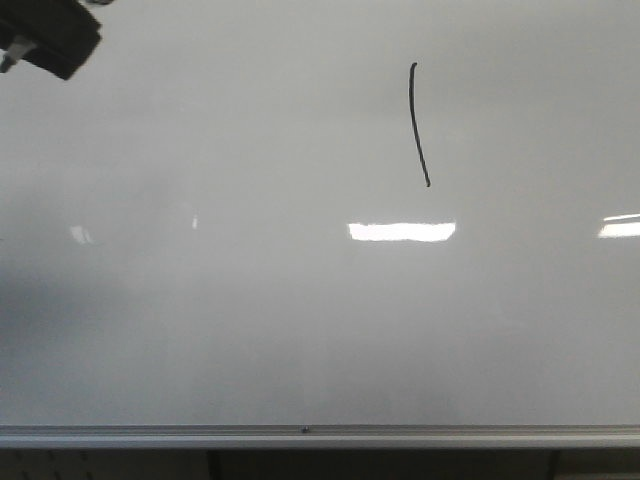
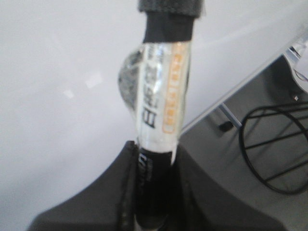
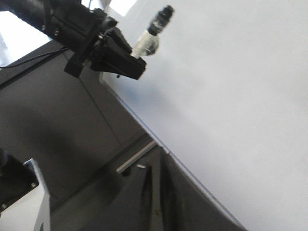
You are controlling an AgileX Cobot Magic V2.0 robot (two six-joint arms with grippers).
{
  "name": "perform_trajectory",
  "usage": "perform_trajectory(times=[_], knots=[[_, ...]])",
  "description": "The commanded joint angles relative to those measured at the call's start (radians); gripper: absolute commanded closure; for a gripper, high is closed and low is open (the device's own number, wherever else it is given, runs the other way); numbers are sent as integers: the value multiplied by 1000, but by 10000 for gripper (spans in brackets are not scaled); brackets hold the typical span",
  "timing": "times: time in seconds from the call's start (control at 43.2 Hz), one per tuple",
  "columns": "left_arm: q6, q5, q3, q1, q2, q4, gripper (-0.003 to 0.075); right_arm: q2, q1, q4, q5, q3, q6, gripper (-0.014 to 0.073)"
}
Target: Write number 1 on whiteboard
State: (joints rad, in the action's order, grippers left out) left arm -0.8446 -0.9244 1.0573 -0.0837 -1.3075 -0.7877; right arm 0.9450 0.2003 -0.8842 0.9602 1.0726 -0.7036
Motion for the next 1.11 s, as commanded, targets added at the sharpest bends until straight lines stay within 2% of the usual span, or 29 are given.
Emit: perform_trajectory(times=[0.0,0.046,0.185,0.324,0.602,1.088], knots=[[31,36,20,82,27,-43,741,-87,-14,-35,-147,-74,3,631],[36,51,6,122,29,-40,741,-133,-14,-34,-193,-128,3,665],[40,142,-74,231,45,-29,741,-271,-14,-32,-302,-276,3,653],[44,283,-181,296,44,-21,741,-345,-14,-32,-331,-359,3,653],[44,462,-197,308,-81,5,741,-348,-14,-32,-320,-385,3,653],[44,468,-49,306,-291,5,740,-348,-14,-32,-317,-385,3,653]])
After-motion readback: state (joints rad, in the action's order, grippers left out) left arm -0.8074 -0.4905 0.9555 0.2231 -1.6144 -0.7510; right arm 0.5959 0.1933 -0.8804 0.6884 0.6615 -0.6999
